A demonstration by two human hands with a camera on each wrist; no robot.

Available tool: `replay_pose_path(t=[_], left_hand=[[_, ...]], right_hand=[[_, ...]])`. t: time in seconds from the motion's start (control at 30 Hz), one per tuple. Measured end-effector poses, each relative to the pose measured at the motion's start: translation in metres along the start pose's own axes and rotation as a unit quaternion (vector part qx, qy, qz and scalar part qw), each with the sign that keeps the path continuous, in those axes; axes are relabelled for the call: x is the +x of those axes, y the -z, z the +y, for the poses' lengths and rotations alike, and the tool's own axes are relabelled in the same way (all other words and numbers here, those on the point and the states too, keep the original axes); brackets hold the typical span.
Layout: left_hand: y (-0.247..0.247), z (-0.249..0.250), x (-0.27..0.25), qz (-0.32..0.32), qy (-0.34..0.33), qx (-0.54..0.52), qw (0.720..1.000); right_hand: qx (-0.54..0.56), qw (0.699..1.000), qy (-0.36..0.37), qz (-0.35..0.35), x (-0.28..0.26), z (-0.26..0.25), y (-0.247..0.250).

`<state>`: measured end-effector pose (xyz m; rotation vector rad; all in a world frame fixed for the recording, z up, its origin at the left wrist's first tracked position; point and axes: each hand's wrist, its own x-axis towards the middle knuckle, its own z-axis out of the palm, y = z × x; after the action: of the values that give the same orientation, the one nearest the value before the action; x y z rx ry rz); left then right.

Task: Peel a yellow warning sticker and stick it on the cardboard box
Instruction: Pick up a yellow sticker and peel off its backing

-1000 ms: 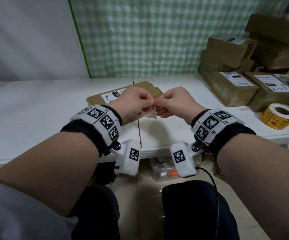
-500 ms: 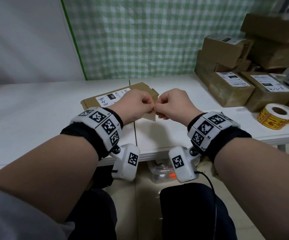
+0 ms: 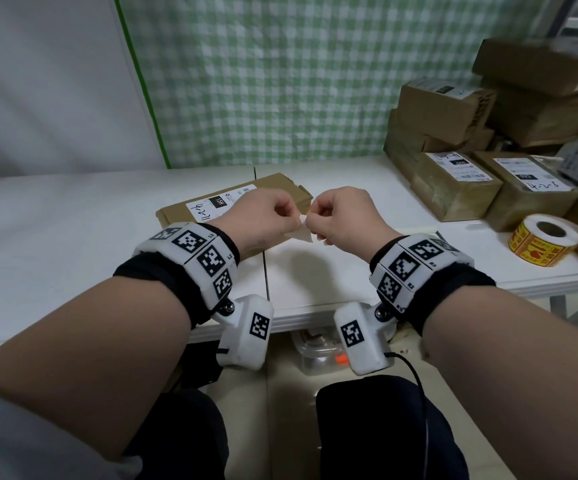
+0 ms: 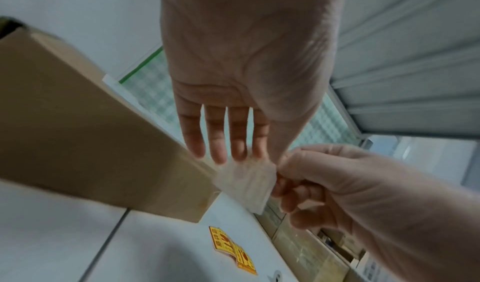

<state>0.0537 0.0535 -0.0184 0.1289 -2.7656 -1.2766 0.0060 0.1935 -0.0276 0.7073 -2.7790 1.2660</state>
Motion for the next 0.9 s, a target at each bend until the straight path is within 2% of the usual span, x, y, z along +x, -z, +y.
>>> replay_pose_path(t=[0.07, 0.13, 0.23, 0.33, 0.43, 0.5, 0.57, 0.67, 0.73, 0.8, 0.9], left_hand=[[0.002, 0.004, 0.001, 0.04, -0.029, 0.03, 0.998], [0.004, 0.006, 0.003, 0.044, -0.046, 0.036, 0.997], [0.004, 0.008, 0.004, 0.004, -0.016, 0.013, 1.0], [0.003, 0.008, 0.004, 0.008, 0.01, -0.025, 1.0], [0.002, 0.008, 0.006, 0.033, 0.013, -0.05, 0.998], [0.001, 0.006, 0.009, 0.051, 0.013, -0.044, 0.998], [0.002, 0.003, 0.012, 0.069, 0.018, -0.043, 0.997], [0.001, 0.003, 0.013, 0.073, 0.034, -0.087, 0.993], [-0.001, 0.005, 0.013, 0.057, 0.041, -0.128, 0.989], [-0.003, 0.007, 0.012, 0.046, 0.045, -0.155, 0.986], [-0.004, 0.009, 0.012, 0.036, 0.041, -0.174, 0.983]], right_hand=[[-0.054, 0.997, 0.048, -0.008, -0.001, -0.002, 0.003], [-0.098, 0.991, 0.086, -0.02, 0.0, -0.002, 0.005], [-0.169, 0.979, 0.111, -0.035, 0.003, 0.0, 0.007], [-0.174, 0.978, 0.109, -0.027, 0.004, 0.001, 0.007], [-0.115, 0.99, 0.081, 0.03, 0.005, 0.004, 0.005], [-0.041, 0.997, 0.021, 0.064, 0.007, 0.006, 0.006], [0.059, 0.996, -0.068, 0.022, 0.007, 0.005, 0.008], [0.173, 0.966, -0.167, -0.091, 0.003, 0.003, 0.009], [0.236, 0.95, -0.168, -0.119, 0.003, 0.003, 0.008], [0.288, 0.94, -0.15, -0.106, 0.004, 0.002, 0.007], [0.293, 0.945, -0.125, -0.072, 0.003, 0.001, 0.007]])
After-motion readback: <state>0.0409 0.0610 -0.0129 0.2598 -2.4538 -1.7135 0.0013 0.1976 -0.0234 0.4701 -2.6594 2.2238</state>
